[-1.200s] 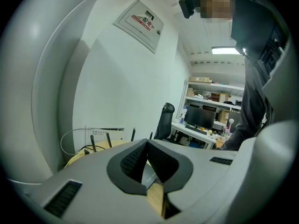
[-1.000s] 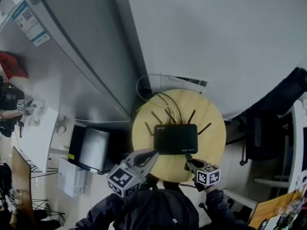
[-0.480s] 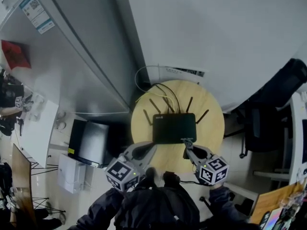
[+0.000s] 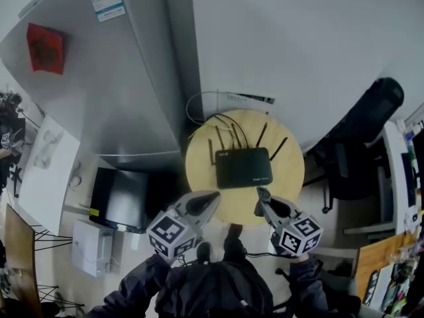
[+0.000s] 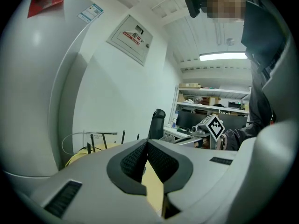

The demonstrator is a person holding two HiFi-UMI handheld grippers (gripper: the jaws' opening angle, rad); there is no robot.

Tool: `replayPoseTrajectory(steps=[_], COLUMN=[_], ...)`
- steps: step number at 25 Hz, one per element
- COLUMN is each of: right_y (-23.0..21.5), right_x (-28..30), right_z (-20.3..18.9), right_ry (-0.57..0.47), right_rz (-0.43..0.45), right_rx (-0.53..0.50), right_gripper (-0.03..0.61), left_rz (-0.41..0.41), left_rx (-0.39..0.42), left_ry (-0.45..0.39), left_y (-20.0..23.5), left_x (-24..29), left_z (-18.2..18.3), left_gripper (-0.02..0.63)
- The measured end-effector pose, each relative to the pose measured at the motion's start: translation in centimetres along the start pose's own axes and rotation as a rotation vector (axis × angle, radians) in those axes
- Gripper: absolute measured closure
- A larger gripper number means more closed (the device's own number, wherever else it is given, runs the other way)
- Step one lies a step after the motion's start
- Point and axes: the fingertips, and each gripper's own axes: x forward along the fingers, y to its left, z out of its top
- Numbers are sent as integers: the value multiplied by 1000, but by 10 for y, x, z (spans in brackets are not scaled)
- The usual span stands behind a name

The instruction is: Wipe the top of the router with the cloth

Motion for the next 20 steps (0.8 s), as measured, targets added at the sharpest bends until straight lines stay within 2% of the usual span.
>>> replayPoseTrajectory(steps=[9, 14, 20], right_y=[78, 90, 86], right_x=[-31, -39, -50], right_z=[3, 10, 20], right_ry=[-66, -81, -99], right_rz=[-34, -50, -37], right_rx=[-51, -91, -93], right_gripper=[509, 511, 511], left_rz=[-60, -71, -57], left_rx=[8, 14, 4], left_ry=[-37, -47, -55], left_y=[-42, -55, -63], left_x=[-50, -54, -45], left_z=[-4, -3, 3], left_gripper=[621, 621, 620])
